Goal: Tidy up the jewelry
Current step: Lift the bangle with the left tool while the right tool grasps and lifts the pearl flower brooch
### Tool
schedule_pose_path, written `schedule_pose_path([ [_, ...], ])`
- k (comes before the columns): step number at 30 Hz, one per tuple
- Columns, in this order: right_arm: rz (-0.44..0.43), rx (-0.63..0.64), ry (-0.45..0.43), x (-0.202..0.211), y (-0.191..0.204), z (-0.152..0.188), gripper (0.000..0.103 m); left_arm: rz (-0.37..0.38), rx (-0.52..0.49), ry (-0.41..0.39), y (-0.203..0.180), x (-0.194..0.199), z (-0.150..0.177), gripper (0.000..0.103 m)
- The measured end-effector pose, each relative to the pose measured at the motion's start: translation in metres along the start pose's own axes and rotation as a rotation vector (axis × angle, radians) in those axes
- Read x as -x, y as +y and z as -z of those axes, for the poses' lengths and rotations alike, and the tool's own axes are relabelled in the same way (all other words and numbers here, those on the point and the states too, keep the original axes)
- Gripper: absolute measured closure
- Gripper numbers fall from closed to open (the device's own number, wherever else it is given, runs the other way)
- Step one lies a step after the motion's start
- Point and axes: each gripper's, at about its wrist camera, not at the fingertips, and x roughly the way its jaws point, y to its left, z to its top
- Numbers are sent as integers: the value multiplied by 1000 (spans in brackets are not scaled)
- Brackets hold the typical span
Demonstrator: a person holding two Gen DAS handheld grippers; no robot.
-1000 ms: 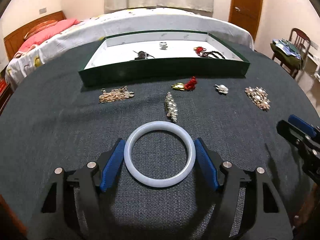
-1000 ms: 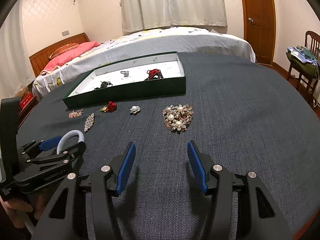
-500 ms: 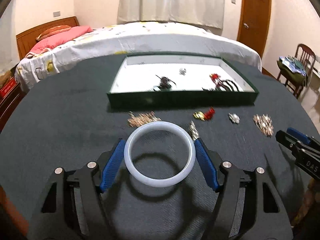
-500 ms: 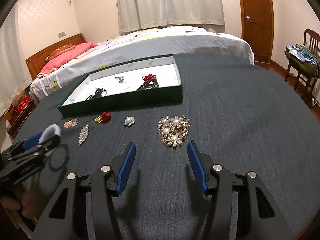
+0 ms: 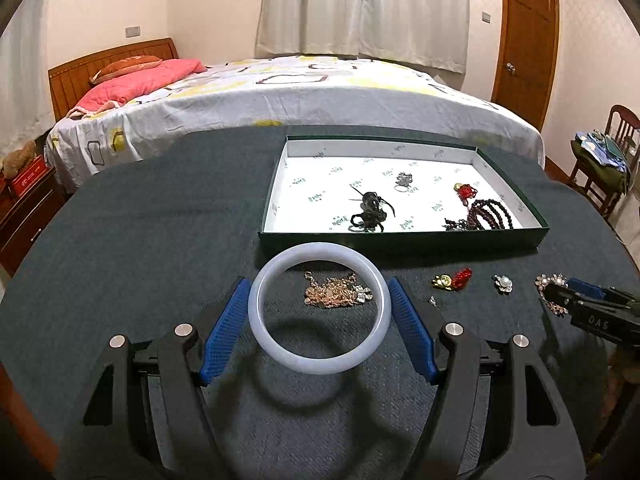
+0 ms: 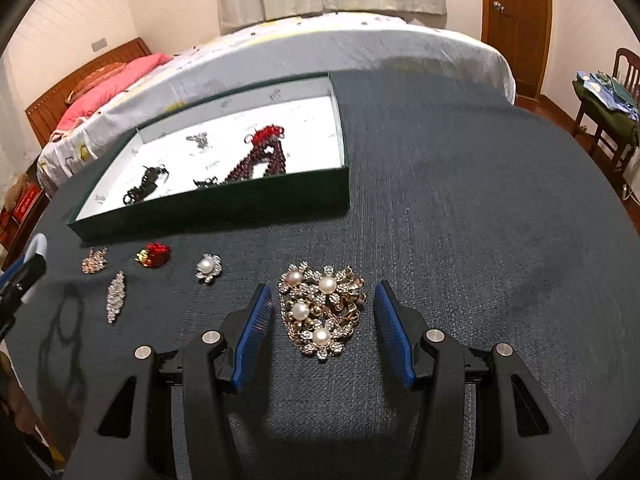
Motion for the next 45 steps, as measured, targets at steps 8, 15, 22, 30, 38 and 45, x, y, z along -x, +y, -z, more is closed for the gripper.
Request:
schedule_pose_path([
  [8,18,78,-9,4,14,8,69,7,0,1,-1,0,1,34],
  [15,-6,67,-40,15,15,16,74,6,1,-1,-3,2,2,34],
  [22,-14,67,-63,25,18,20,74,11,-2,-11,-6,8,3,34],
  [30,-37,60,-120,46,21,9,74,31,-6,-38,-9,20,-3,34],
  [38,-67,79,-210,64,32,-26,74,79,-16,-93,-19,24,-31,34],
  [45,-83,105,-276,57,46,-69,74,108,-26,-137,-30,6,-71,34],
])
